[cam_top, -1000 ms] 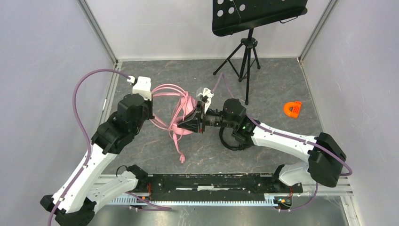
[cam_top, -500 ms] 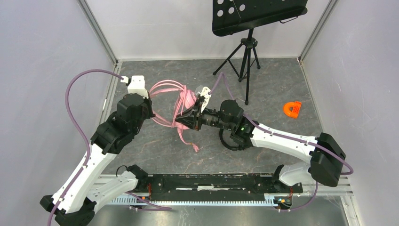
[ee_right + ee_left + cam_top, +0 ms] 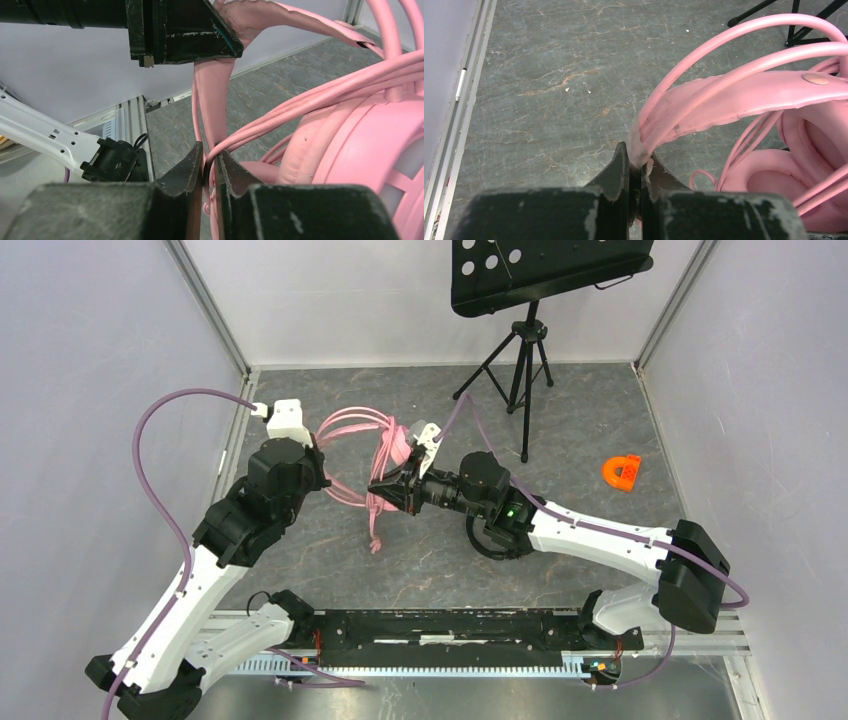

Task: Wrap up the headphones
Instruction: Wrap the headphones cable around the headphones.

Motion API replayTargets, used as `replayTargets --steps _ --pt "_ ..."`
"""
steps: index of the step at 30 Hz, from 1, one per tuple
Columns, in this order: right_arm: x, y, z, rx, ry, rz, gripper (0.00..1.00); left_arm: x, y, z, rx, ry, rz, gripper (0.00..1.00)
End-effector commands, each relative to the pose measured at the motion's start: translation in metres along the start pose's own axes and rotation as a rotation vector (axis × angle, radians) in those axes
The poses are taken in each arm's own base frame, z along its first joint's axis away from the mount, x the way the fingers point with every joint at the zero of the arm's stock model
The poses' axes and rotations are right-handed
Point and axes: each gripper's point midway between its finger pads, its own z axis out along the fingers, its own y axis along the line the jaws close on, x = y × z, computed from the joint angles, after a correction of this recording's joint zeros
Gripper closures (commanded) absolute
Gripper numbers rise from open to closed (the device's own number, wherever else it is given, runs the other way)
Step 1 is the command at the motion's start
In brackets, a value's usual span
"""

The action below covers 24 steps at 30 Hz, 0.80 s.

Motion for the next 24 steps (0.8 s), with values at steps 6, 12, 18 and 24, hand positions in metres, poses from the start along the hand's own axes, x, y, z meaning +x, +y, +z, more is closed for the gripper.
replayTargets --steps 6,12,18,24 --pt "0.005 0.005 -0.007 0.021 0.045 -0.008 0.76 -0.071 -0.027 -0.013 0.117 -0.217 -0.344 0.98" --pt "0.008 0.003 -0.016 0.059 0.060 -0.035 0.79 -0.077 -0.029 -0.016 0.127 -0.228 -0.391 0.98" --pt "0.013 0.002 -0.022 0.078 0.082 -0.046 0.71 -0.086 -0.033 -0.019 0.148 -0.246 -0.427 0.98" --pt "0.003 0.005 -0.032 0.101 0.077 -0.056 0.63 -0.096 -0.039 -0.023 0.179 -0.258 -0.465 0.98"
